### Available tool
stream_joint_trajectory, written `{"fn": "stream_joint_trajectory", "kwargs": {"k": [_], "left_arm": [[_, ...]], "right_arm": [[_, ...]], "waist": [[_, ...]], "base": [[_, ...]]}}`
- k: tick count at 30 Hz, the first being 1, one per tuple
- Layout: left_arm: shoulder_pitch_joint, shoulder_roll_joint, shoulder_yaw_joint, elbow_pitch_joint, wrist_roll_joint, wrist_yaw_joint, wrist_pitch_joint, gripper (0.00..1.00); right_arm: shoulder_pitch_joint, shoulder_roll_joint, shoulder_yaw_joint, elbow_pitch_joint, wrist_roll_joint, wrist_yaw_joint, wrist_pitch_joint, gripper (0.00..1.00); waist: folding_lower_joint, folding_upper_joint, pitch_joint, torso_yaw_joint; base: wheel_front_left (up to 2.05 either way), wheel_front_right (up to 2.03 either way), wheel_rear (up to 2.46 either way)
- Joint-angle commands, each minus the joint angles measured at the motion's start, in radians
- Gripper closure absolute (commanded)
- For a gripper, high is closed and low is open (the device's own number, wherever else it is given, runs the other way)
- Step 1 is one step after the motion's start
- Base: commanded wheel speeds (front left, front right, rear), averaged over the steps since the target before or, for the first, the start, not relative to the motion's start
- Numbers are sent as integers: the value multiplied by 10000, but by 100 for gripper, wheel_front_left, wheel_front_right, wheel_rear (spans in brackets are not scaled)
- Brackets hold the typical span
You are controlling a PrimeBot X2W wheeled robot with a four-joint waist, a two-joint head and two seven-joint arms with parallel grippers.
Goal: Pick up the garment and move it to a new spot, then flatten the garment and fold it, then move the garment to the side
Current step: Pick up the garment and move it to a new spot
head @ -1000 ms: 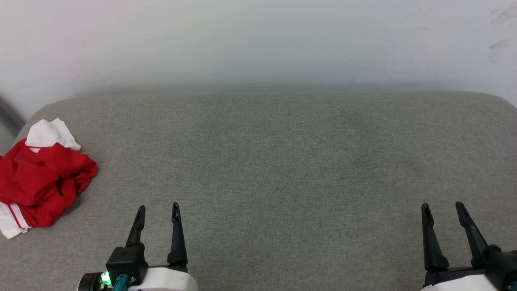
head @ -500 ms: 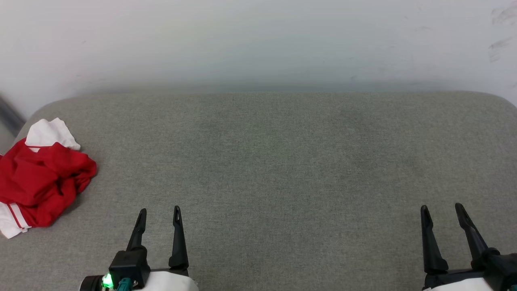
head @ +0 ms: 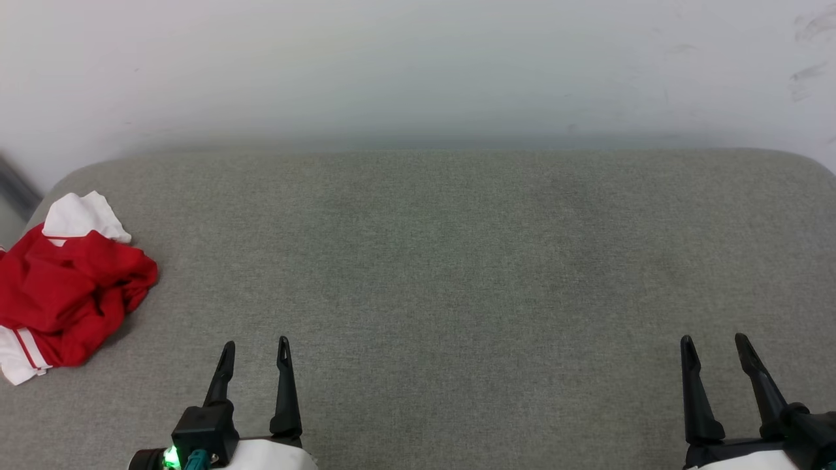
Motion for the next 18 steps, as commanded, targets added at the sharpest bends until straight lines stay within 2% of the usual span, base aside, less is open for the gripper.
{"fn": "stream_joint_trajectory", "kwargs": {"k": [1,10,18], "left_arm": [[38,16,14,15,-47,-25,-28,0],[-46,15,46,-33,36,45,-28,0],[-73,13,117,-74,-55,129,-28,0]], "right_arm": [[123,6,12,19,65,-3,-21,0],[121,6,97,-100,5,-3,-21,0],[158,7,140,-219,-44,-3,-21,0]], "waist": [[0,0,-4,25],[0,0,-5,384],[0,0,68,1093]], "base": [[0,0,0],[0,0,0],[0,0,0]]}}
